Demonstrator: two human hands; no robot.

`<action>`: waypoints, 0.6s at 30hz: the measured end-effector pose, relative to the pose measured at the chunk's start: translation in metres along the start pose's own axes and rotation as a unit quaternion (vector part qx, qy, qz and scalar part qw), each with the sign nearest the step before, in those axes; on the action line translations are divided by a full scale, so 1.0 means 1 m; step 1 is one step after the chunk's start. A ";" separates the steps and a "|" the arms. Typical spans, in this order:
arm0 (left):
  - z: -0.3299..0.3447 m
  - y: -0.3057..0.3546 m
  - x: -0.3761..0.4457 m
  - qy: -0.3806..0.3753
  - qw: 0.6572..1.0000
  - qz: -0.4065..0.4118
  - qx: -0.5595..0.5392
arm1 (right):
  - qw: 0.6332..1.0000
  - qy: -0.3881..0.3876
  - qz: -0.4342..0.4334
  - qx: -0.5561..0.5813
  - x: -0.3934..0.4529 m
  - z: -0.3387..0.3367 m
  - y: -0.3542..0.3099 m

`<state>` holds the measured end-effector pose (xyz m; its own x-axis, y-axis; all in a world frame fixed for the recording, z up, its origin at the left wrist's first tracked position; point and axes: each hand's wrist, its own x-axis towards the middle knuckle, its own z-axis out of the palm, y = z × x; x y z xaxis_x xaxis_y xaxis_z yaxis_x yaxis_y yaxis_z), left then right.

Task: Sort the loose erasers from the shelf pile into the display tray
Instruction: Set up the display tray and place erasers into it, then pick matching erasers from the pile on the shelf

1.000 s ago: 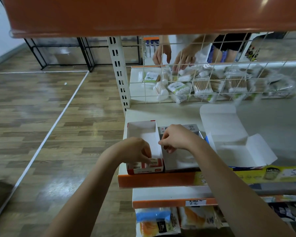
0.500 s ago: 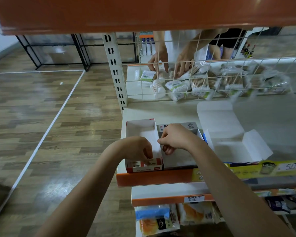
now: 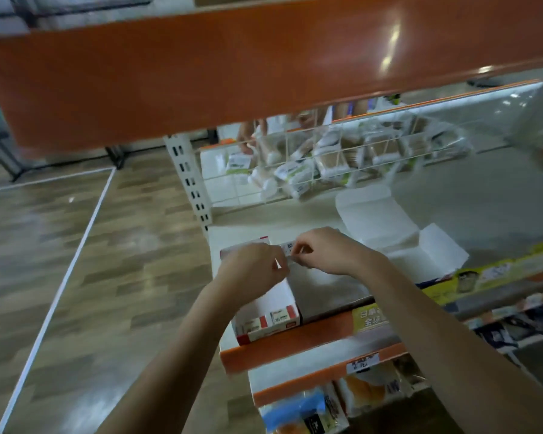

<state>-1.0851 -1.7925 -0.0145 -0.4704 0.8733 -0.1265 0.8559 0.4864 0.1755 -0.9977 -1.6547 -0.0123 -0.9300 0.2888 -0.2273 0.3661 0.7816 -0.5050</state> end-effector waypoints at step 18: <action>0.012 0.263 0.141 0.048 0.965 0.227 0.121 | 0.947 0.185 0.201 -0.169 -0.146 -0.107 0.220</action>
<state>-0.9236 -1.5418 0.0023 -0.0433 0.9991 0.0024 0.9982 0.0433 -0.0425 -0.7852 -1.4658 -0.0016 -0.6880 0.7256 -0.0051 0.7199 0.6817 -0.1308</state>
